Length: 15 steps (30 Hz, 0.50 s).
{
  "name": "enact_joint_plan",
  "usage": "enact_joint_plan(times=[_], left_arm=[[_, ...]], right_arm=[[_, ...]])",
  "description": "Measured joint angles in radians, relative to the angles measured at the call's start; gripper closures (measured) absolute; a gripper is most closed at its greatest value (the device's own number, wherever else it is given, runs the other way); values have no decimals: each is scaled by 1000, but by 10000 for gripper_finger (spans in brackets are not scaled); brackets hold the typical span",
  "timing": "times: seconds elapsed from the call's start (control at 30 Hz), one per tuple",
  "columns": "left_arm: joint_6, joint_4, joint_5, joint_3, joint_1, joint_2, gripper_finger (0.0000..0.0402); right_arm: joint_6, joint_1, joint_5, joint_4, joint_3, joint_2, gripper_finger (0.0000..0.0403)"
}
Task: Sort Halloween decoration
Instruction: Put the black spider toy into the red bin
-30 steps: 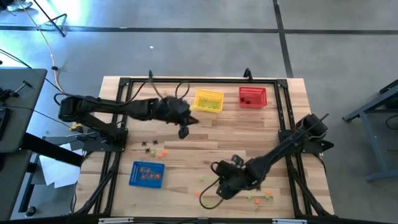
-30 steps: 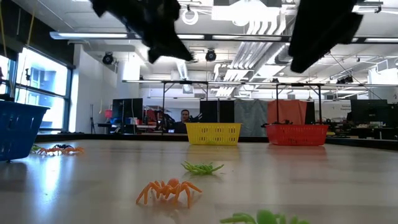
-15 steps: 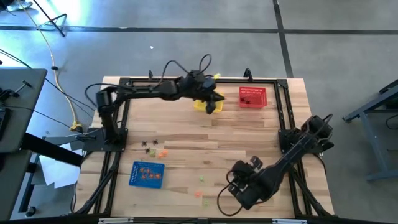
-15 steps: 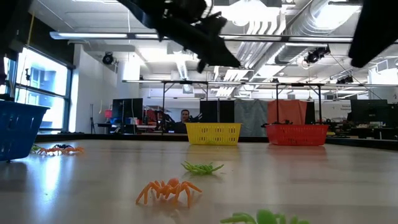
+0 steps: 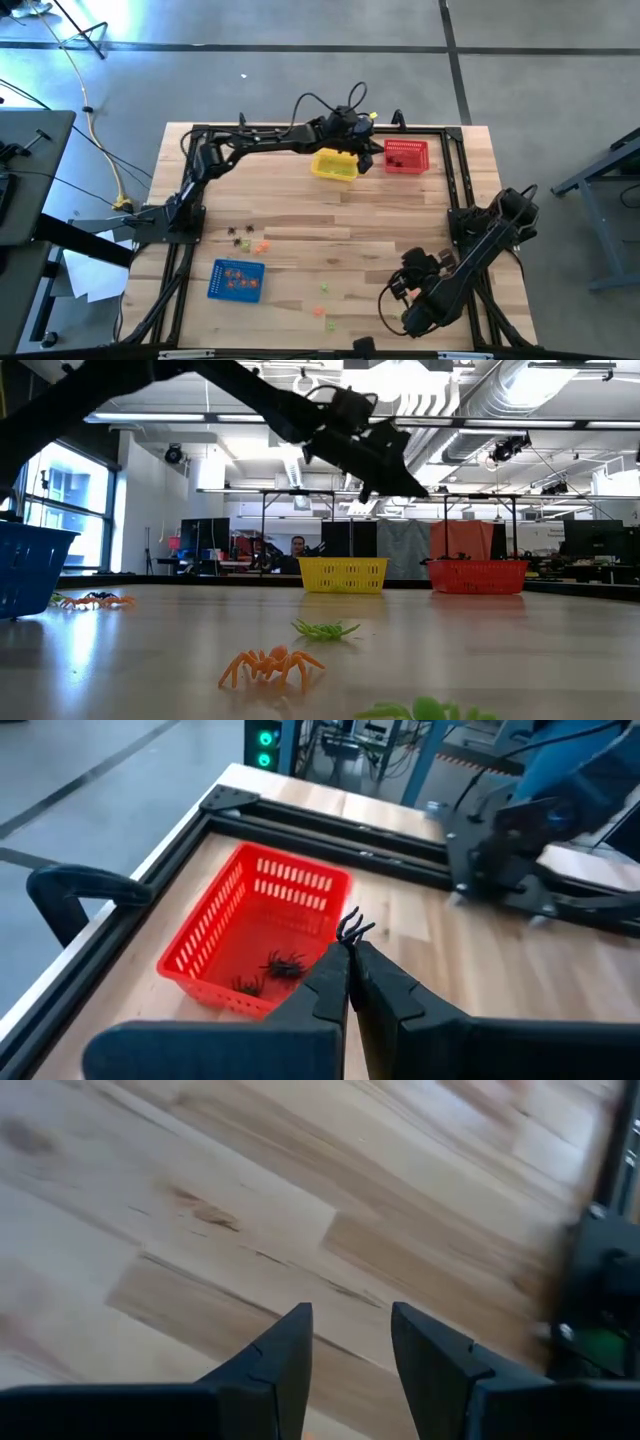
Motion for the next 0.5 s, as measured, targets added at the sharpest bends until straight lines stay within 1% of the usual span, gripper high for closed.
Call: enact_joint_plan(times=[0.1,0.23,0.5], left_arm=[[-11,1,1,56,9,66,402],[-58,25,3,125,15,146,402],[-138,69,7,254,21,265,401]], right_arm=[[22,2,-15,-21,0,0,269],[6,-1,-15,-24,0,0,269],[-1,-4,-15,-38,0,0,269]])
